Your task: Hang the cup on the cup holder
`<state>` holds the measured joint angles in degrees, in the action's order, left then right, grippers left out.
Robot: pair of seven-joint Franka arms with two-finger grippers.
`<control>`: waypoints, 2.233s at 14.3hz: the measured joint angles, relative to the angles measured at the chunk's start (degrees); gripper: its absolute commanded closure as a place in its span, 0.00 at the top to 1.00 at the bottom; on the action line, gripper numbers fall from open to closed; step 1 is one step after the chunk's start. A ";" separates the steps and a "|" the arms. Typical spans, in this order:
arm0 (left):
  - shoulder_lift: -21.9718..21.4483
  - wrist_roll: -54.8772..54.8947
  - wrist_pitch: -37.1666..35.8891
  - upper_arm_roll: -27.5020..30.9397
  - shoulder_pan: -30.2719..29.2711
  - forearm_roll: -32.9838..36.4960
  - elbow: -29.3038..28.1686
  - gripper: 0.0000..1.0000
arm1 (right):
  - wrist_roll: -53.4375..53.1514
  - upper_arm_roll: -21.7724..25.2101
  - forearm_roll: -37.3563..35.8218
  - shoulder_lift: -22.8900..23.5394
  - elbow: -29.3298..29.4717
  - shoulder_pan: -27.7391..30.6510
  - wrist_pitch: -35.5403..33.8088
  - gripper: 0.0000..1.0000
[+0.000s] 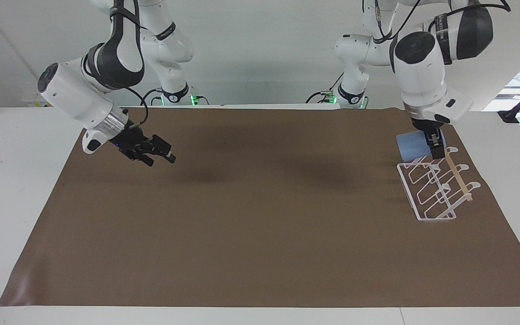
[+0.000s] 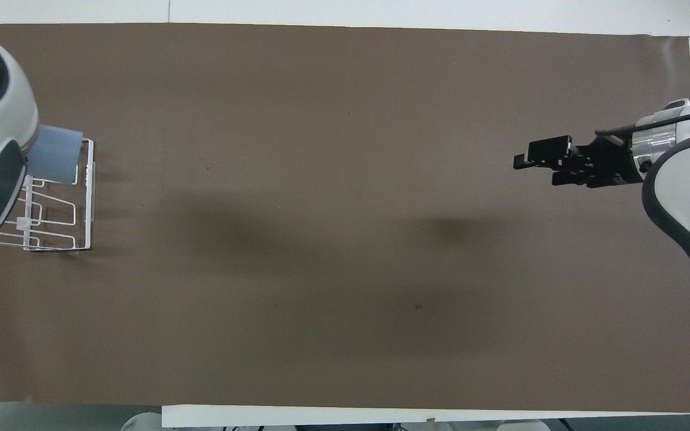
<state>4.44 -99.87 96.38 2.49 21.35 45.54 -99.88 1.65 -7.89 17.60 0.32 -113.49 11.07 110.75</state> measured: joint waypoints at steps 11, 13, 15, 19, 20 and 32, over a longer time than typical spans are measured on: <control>16.16 -10.55 -3.11 0.73 -1.97 31.99 2.97 0.00 | 0.00 5.27 -17.66 -2.54 26.02 0.87 -30.03 0.99; 17.39 -12.56 -4.31 0.65 -2.00 33.06 1.90 0.00 | 0.00 9.08 -17.91 -1.54 25.50 -4.15 -30.07 0.99; 17.34 -14.17 -5.52 0.41 -1.79 33.19 0.39 0.00 | -0.02 11.97 -18.24 -1.10 25.12 -8.52 -28.69 0.99; 17.20 -16.34 -6.48 0.23 -0.81 33.20 -1.45 0.00 | -0.08 15.87 -18.50 -1.70 24.75 -13.13 -28.99 0.99; 17.14 -17.20 -6.69 0.22 -0.70 33.20 -1.99 0.00 | -0.08 16.79 -18.52 -2.08 24.49 -13.20 -29.39 0.99; 16.94 -21.00 -7.09 -0.08 -0.62 33.58 -5.20 1.00 | -0.05 18.25 -18.52 -2.79 23.02 -13.22 -29.56 0.99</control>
<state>21.38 -120.88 89.29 2.41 20.73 79.13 -105.08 1.60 10.36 -0.93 -2.47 -90.48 -2.15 81.19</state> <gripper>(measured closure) 0.000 0.004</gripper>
